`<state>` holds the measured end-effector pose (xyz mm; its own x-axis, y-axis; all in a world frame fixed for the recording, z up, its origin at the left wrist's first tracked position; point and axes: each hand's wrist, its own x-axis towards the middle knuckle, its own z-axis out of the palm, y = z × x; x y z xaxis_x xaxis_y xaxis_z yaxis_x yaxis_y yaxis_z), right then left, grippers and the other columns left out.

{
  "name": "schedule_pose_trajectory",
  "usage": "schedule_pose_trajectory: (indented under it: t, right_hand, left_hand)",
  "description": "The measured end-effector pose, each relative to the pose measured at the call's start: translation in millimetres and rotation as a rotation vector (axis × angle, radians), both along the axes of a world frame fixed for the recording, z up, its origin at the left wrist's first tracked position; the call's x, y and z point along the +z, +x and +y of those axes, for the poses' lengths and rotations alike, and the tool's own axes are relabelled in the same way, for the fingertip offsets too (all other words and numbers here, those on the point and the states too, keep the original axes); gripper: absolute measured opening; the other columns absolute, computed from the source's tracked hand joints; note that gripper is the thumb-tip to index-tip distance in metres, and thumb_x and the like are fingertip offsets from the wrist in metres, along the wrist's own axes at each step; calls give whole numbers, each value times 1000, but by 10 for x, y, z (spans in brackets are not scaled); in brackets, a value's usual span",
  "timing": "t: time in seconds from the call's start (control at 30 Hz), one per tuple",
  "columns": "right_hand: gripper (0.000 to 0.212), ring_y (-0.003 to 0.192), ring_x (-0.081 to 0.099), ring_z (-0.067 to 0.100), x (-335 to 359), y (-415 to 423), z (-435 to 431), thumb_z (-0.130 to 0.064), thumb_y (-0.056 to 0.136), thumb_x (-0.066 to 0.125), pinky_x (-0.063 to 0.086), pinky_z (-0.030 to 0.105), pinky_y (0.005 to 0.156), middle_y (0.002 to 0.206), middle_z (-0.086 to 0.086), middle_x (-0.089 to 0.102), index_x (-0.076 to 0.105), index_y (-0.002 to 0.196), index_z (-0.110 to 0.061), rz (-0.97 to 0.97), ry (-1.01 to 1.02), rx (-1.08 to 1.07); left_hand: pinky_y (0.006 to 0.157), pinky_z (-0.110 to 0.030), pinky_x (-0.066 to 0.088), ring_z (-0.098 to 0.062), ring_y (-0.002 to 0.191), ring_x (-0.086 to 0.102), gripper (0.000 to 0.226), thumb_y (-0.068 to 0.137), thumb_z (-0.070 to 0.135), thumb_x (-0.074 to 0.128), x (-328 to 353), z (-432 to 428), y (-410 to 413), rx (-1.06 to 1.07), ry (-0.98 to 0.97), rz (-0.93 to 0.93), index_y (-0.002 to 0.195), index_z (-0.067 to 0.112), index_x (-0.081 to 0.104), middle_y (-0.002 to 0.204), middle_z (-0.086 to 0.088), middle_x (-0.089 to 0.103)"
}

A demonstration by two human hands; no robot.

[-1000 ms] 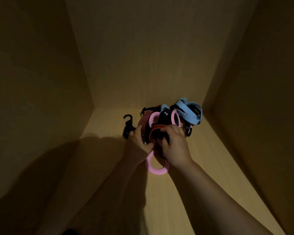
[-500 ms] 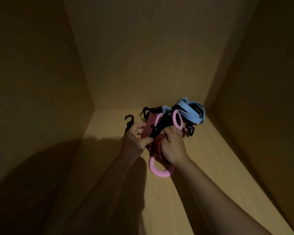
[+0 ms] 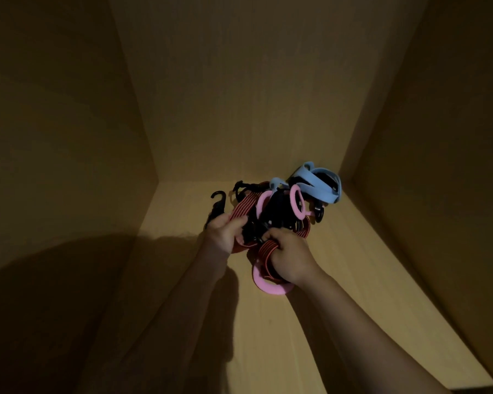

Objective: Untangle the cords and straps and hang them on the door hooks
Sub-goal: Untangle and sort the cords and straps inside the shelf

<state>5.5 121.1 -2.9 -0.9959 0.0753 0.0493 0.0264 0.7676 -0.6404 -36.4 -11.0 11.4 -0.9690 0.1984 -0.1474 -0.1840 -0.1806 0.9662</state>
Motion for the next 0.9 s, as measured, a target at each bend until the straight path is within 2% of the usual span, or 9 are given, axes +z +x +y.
schedule_pose_trajectory:
  t: [0.1, 0.23, 0.3, 0.37, 0.43, 0.57, 0.73, 0.83, 0.9]
  right_hand:
    - [37, 117, 49, 25, 66, 35, 0, -5, 87, 45, 37, 33, 100, 122, 6, 55, 56, 120, -16, 39, -103, -39]
    - [45, 107, 53, 10, 304, 81, -29, -1, 89, 41, 46, 32, 95, 110, -10, 50, 42, 130, -20, 160, -398, -57]
    - [53, 96, 49, -8, 440, 81, -27, 2, 89, 39, 42, 16, 91, 105, -22, 45, 34, 137, -22, 194, -407, 4]
    - [50, 97, 51, -8, 563, 34, -24, 2, 89, 41, 38, 7, 87, 107, -22, 48, 38, 135, -20, 259, -320, 68]
    - [40, 103, 56, 9, 675, -52, -5, 1, 88, 44, 42, 19, 88, 112, -5, 58, 51, 125, -14, 316, -234, 92]
    - [32, 83, 59, 26, 957, -196, 75, 9, 82, 38, 43, 30, 70, 88, 10, 63, 62, 102, -1, 360, -222, 5]
    - [32, 72, 57, 21, 1199, -267, 106, 10, 81, 33, 44, 31, 62, 80, 13, 63, 60, 95, 1, 352, -256, -73]
    - [29, 87, 61, 25, 1247, -258, 96, 5, 87, 37, 49, 40, 79, 97, 14, 66, 63, 100, 0, 311, -315, -103]
    - [25, 93, 62, 33, 1199, -235, 156, 3, 89, 39, 48, 45, 87, 101, 19, 67, 62, 98, 4, 270, -310, -119]
  left_hand:
    - [37, -13, 33, -1, 33, 40, 13, 94, 4, 43, 164, -13, -17, -60, 101, -14, 94, 10, 55, 35, 6, 45]
    - [42, -17, 28, -1, 34, 33, 18, 94, 6, 44, 293, -24, 30, -165, -21, 95, 95, 16, 59, 36, 10, 40]
    - [46, -17, 29, 1, 36, 37, 20, 94, 7, 45, 406, -12, 90, -213, -91, 143, 101, 19, 60, 37, 12, 47]
    - [47, -16, 32, 1, 39, 40, 22, 93, 8, 48, 514, -2, 124, -243, -149, 193, 107, 18, 62, 43, 13, 50]
    - [58, -19, 42, -6, 54, 54, 21, 92, 10, 50, 638, 3, 147, -262, -136, 239, 107, 15, 65, 59, 4, 60]
    - [82, -28, 51, -16, 89, 65, 25, 92, 20, 52, 778, -28, 158, -243, -45, 241, 112, 13, 64, 98, -5, 69]
    - [84, -29, 53, -14, 96, 66, 26, 84, 23, 64, 686, 25, 205, -327, -191, 320, 110, 24, 59, 107, -3, 67]
    - [88, -42, 54, -26, 95, 67, 18, 81, 17, 69, 605, 88, 199, -245, -263, 350, 97, 21, 64, 101, -12, 69]
    - [82, -33, 56, -26, 89, 68, 11, 84, 16, 65, 592, 75, 191, -129, -222, 328, 95, 16, 65, 93, -11, 71]
